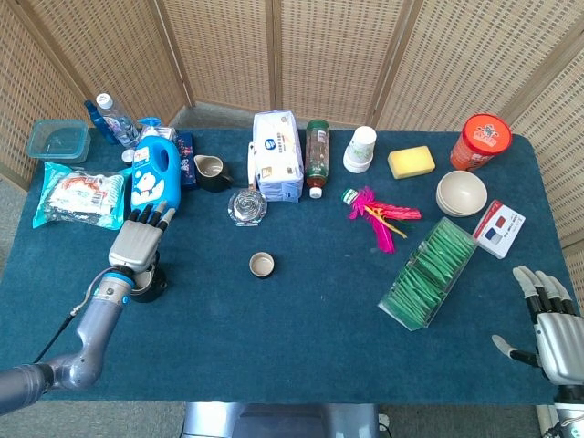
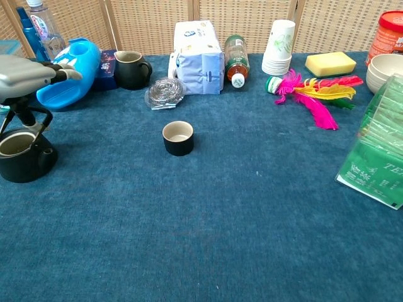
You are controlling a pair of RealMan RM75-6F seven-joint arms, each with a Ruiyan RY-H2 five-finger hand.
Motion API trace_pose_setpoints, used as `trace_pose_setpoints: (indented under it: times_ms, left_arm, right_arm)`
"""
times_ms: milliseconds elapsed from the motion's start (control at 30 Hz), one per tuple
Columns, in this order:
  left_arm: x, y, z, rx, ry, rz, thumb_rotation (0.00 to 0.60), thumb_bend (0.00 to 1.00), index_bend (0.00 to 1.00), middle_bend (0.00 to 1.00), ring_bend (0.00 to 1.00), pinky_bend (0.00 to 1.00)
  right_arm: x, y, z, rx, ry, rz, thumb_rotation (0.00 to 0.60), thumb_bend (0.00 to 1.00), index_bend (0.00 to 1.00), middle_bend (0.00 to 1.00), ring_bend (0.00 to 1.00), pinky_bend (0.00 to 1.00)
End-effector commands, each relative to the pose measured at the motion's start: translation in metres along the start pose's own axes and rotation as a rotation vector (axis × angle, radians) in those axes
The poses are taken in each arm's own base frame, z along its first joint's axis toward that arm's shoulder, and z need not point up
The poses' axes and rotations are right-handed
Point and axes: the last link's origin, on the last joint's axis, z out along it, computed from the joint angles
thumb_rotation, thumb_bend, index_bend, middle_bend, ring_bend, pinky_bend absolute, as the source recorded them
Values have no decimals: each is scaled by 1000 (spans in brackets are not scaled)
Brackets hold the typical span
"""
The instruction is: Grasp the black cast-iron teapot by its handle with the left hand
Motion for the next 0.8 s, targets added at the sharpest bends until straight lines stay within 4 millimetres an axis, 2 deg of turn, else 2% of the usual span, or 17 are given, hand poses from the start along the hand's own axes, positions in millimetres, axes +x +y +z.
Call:
trace_pose_setpoints:
  times_ms: [33, 200, 400, 500, 733, 800]
  left_arm:
    - [0, 0, 1, 0, 9, -2, 600, 276, 3, 44, 142, 309]
    - [-3, -4, 2, -5, 18, -4, 600, 321, 73, 124, 266, 429]
    - [-5, -6, 1, -8, 14, -13, 600, 369, 168, 241, 431, 704]
    - [-7, -9, 0, -7, -1, -9, 600, 389, 215, 286, 471, 749]
    - [-1, -12, -4, -18, 21, -46, 600, 489, 373, 506, 630, 907]
    - [1, -13, -6, -25, 33, -60, 600, 534, 447, 590, 691, 961]
  right_arm:
    - [0, 0, 0, 0, -2, -1, 600, 0, 0, 0, 0, 0]
    - [-1, 0, 0, 1, -4, 0, 600, 0, 0, 0, 0, 0]
    - [-1, -1, 0, 2, -7, -2, 600, 0, 0, 0, 0, 0]
    - [-2, -2, 0, 5, -10, -1, 600, 0, 0, 0, 0, 0]
    - [-2, -2, -1, 7, -13, 2, 600, 0, 0, 0, 0, 0]
    - [-2, -2, -1, 8, -14, 2, 600, 0, 0, 0, 0, 0]
